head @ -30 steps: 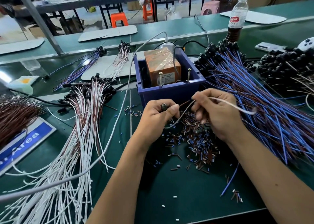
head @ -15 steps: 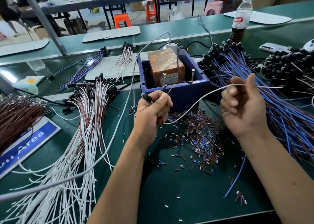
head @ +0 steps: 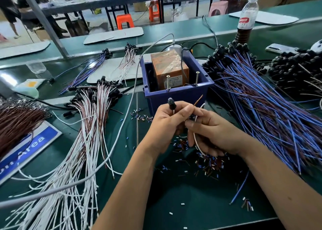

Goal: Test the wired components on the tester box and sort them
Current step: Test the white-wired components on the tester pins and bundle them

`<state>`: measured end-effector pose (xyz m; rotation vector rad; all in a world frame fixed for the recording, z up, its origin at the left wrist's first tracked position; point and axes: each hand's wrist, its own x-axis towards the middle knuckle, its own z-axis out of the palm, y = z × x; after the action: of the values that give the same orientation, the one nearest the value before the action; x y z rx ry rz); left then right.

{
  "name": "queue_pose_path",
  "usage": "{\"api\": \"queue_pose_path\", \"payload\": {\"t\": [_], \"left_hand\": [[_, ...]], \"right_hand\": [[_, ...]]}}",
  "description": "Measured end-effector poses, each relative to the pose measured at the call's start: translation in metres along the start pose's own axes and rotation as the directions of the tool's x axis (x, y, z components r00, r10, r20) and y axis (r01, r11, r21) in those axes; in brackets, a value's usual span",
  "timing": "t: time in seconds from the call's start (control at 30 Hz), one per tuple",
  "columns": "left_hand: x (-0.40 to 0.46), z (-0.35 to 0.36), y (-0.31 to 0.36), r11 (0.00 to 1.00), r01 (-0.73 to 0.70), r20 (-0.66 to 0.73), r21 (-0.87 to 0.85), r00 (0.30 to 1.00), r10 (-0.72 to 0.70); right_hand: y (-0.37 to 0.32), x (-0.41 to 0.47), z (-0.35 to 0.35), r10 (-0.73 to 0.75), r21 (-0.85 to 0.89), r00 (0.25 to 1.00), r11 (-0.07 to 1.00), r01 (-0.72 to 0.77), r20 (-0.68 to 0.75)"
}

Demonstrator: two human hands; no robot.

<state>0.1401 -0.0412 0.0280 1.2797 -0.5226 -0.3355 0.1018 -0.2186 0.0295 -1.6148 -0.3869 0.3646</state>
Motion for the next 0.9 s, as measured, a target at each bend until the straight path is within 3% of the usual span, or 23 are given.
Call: {"api": "queue_pose_path", "payload": {"t": [0.1,0.17,0.23,0.3,0.43,0.57,0.77,0.9], "left_hand": [[0.002,0.000,-0.003,1.000,0.000,-0.032,0.009,0.999,0.000],[0.004,-0.003,-0.006,1.000,0.011,-0.092,-0.029,0.996,-0.013],[0.005,-0.007,-0.007,0.999,0.009,-0.121,-0.042,0.993,-0.014],[0.006,-0.007,-0.006,1.000,0.009,-0.111,-0.028,0.994,-0.012],[0.004,-0.001,-0.004,1.000,0.022,-0.092,-0.008,0.996,-0.022],[0.003,-0.002,-0.005,1.000,0.015,-0.077,-0.027,0.997,-0.017],[0.004,-0.003,-0.003,1.000,0.015,-0.057,-0.002,0.998,-0.015],[0.002,-0.004,0.002,0.998,0.048,-0.060,-0.033,0.997,-0.050]], "right_hand": [[-0.001,0.001,0.000,-0.067,0.033,0.998,0.997,0.066,0.012],[0.000,0.004,-0.001,-0.104,0.053,0.981,0.992,0.114,-0.161],[0.001,0.006,-0.004,-0.180,0.031,0.901,0.978,0.209,-0.395],[0.003,0.007,-0.007,-0.286,-0.066,0.808,0.953,0.296,-0.514],[0.001,0.007,-0.004,-0.399,-0.160,0.754,0.914,0.374,-0.521],[0.001,0.007,-0.003,-0.332,-0.066,0.761,0.931,0.358,-0.557],[0.002,0.006,-0.008,-0.209,0.162,0.841,0.931,0.328,-0.499],[0.002,0.007,-0.013,-0.212,0.142,0.783,0.924,0.356,-0.585]]}}
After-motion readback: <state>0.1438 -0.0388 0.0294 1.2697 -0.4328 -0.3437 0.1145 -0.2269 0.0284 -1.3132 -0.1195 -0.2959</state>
